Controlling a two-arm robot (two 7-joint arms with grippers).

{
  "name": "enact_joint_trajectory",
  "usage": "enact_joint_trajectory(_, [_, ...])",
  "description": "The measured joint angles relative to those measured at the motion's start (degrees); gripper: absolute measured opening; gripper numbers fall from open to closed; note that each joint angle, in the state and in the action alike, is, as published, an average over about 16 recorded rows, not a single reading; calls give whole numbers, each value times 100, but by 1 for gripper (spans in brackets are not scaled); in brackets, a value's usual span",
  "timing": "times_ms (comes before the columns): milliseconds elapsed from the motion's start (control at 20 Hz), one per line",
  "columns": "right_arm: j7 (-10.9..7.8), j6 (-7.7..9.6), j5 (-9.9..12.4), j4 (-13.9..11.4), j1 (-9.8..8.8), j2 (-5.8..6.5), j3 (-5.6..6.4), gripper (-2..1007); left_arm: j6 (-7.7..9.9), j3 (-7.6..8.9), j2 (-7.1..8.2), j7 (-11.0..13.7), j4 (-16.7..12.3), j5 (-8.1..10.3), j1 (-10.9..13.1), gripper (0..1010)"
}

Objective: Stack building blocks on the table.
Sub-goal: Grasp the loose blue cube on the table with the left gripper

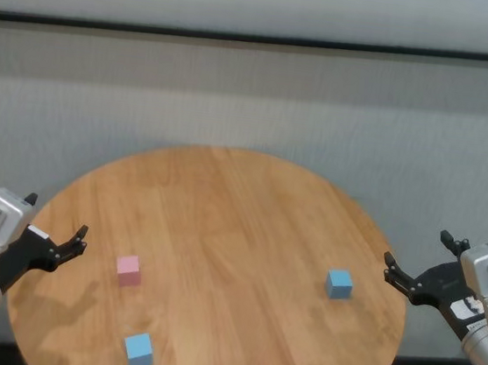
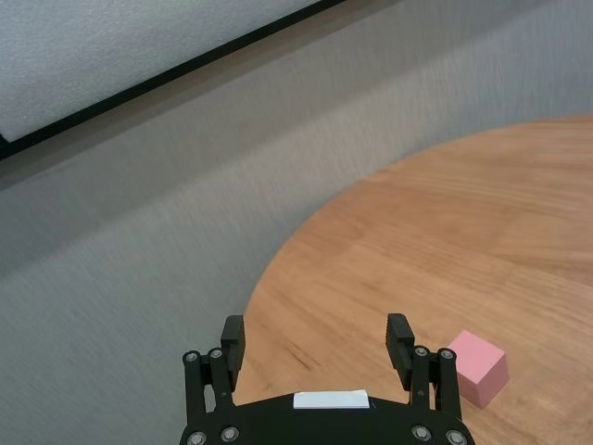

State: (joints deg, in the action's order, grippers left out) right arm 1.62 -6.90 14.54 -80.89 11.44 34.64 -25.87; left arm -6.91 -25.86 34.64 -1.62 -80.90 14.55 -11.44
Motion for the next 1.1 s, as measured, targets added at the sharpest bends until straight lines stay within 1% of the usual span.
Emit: enact_joint_trajectory(1100, [0,0,0,0,0,0,0,1001,0,0,0,0,0,0,0,1000])
